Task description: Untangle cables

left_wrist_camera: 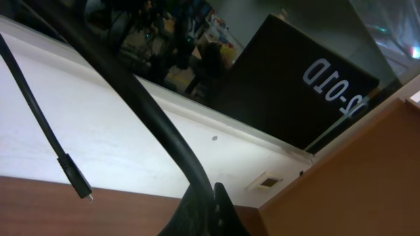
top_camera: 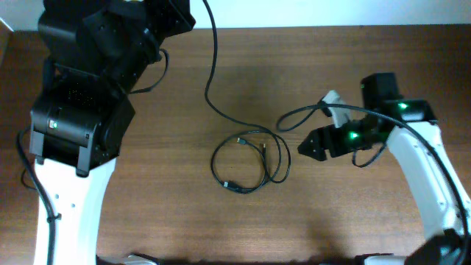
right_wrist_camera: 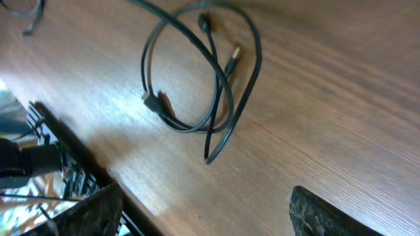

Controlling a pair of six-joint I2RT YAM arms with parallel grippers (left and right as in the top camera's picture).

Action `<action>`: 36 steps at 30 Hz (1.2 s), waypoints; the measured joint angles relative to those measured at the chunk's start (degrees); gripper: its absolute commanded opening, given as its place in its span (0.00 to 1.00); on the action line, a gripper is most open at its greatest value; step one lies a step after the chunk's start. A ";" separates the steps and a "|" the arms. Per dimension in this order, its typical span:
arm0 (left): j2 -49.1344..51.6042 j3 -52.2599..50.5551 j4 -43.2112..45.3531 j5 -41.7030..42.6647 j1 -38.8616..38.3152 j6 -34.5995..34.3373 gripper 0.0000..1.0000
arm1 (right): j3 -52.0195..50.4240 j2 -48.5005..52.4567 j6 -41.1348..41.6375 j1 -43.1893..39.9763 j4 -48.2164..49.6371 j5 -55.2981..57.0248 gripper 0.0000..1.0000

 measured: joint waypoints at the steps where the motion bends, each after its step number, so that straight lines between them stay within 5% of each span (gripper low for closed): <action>1: 0.00 0.00 0.24 0.02 0.00 0.00 0.00 | 0.00 1.46 -0.02 0.72 0.20 0.00 0.80; 10: 0.00 0.00 1.01 0.02 0.00 0.00 0.00 | -0.22 17.31 5.01 2.23 2.54 4.04 0.80; 22: 0.00 0.00 0.98 0.02 0.00 0.00 0.00 | -0.26 18.47 9.11 6.36 6.16 6.47 0.80; 30: -0.35 0.00 0.85 -1.49 0.02 0.00 0.00 | -0.26 18.47 21.66 8.55 2.80 30.38 0.80; 36: -2.95 0.00 -0.55 -3.52 3.89 0.00 0.00 | -0.26 18.47 24.06 2.80 1.79 35.98 0.79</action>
